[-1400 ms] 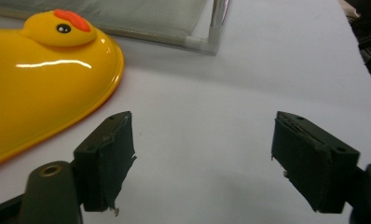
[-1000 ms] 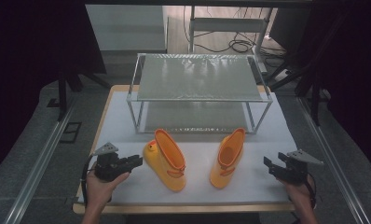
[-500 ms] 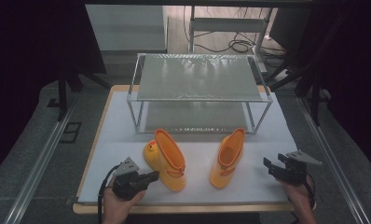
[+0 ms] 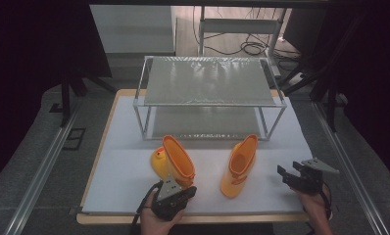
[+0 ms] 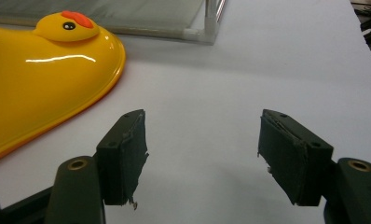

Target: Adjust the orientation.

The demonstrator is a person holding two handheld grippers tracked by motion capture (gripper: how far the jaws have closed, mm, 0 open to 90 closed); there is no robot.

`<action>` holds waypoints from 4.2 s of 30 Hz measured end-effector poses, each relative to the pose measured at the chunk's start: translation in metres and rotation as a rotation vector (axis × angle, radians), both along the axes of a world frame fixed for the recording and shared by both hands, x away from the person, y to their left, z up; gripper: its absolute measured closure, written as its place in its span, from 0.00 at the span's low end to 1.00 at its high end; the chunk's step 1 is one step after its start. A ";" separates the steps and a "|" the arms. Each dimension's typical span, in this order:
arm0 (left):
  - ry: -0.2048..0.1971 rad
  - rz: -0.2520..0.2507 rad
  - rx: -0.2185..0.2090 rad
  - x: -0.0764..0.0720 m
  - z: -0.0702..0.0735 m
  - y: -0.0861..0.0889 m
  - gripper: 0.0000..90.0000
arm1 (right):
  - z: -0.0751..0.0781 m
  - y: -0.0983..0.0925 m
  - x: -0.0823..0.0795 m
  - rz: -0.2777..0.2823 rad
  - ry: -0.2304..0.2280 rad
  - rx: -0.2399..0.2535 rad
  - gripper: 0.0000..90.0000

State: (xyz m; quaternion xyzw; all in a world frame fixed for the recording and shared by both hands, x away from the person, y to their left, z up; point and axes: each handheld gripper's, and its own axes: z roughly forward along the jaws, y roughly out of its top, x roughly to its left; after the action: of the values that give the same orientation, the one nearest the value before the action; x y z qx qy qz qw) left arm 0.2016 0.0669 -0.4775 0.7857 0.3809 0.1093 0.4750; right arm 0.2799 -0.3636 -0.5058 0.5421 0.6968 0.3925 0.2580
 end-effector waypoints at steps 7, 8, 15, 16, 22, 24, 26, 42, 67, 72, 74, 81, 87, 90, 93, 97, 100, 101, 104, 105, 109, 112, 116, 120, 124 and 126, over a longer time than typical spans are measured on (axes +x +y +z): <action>-0.066 0.066 0.043 0.001 -0.008 -0.015 1.00 | 0.000 -0.002 0.000 -0.011 -0.003 0.003 0.36; -0.070 0.066 0.046 0.001 -0.008 -0.015 1.00 | 0.000 -0.002 0.000 -0.011 -0.005 0.000 0.36; -0.079 0.082 0.044 -0.004 -0.008 -0.003 1.00 | 0.000 -0.005 -0.001 -0.023 -0.011 0.000 0.36; -0.078 0.086 0.044 -0.005 -0.008 0.000 1.00 | 0.000 -0.006 -0.001 -0.025 -0.015 0.002 0.36; -0.069 0.114 0.033 -0.011 -0.009 0.024 1.00 | 0.000 -0.006 -0.001 -0.027 -0.018 0.001 0.36; -0.065 0.126 0.027 -0.014 -0.009 0.033 1.00 | 0.000 -0.006 -0.001 -0.025 -0.016 -0.001 0.36; -0.062 0.140 0.025 -0.017 -0.009 0.042 1.00 | 0.000 -0.006 -0.001 -0.026 -0.016 -0.001 0.36; -0.019 0.274 -0.007 -0.016 -0.014 0.114 1.00 | -0.002 -0.007 0.000 -0.027 -0.008 0.000 0.36; 0.066 0.014 0.018 0.014 0.011 0.051 0.62 | 0.000 -0.009 -0.001 -0.017 -0.015 0.010 0.36; 0.126 -0.049 0.015 0.024 0.014 0.043 0.59 | 0.000 -0.010 -0.001 -0.011 -0.017 0.009 0.36; 0.140 -0.072 0.013 0.026 0.017 0.040 0.58 | 0.000 -0.012 -0.002 -0.014 -0.009 0.010 0.36; 0.241 -0.178 0.010 0.039 0.038 0.020 0.56 | 0.001 -0.012 -0.002 -0.017 -0.008 0.011 0.36; 0.294 -0.223 0.036 0.053 0.057 0.009 0.57 | 0.001 -0.014 -0.002 -0.018 -0.015 0.009 0.36; 0.301 -0.242 0.036 0.057 0.069 0.005 0.57 | 0.002 -0.016 -0.002 -0.022 -0.016 0.012 0.36; 0.309 -0.262 0.042 0.060 0.084 -0.001 0.57 | 0.002 -0.016 -0.003 -0.023 -0.013 0.011 0.36; 0.338 -0.296 0.041 0.064 0.099 -0.009 0.57 | 0.002 -0.016 -0.002 -0.022 -0.017 0.012 0.36; 0.349 -0.305 0.048 0.069 0.109 -0.014 0.57 | 0.002 -0.016 -0.003 -0.021 -0.015 0.008 0.36; 0.350 -0.304 0.050 0.070 0.112 -0.016 0.57 | 0.002 -0.016 -0.003 -0.022 -0.015 0.010 0.36; 0.347 -0.310 0.055 0.076 0.123 -0.021 0.57 | 0.003 -0.017 -0.003 -0.024 -0.017 0.009 0.36; 0.347 -0.310 0.052 0.079 0.125 -0.023 0.57 | 0.003 -0.018 -0.003 -0.025 -0.016 0.009 0.36; 0.365 -0.321 0.056 0.089 0.133 -0.032 0.57 | 0.002 -0.018 -0.002 -0.025 -0.016 0.009 0.36; 0.385 -0.332 0.050 0.098 0.139 -0.039 0.57 | 0.002 -0.018 -0.002 -0.024 -0.011 0.008 0.36; 0.387 -0.337 0.053 0.108 0.147 -0.049 0.57 | 0.001 -0.018 -0.002 -0.027 -0.005 0.011 0.36; 0.403 -0.350 0.055 0.116 0.152 -0.061 0.57 | 0.000 -0.018 -0.001 -0.025 0.001 0.006 0.36; 0.416 -0.354 0.077 0.122 0.153 -0.072 0.56 | -0.001 -0.018 -0.001 -0.025 0.004 0.008 0.36; 0.424 -0.355 0.090 0.127 0.153 -0.079 0.56 | -0.001 -0.018 -0.001 -0.027 0.004 0.009 0.36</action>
State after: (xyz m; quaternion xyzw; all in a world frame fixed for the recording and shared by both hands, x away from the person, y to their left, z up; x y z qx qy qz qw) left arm 0.3288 -0.0116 -0.3249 0.8658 0.3229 -0.1259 0.3609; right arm 0.2792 -0.3814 -0.5071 0.5537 0.6880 0.3910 0.2593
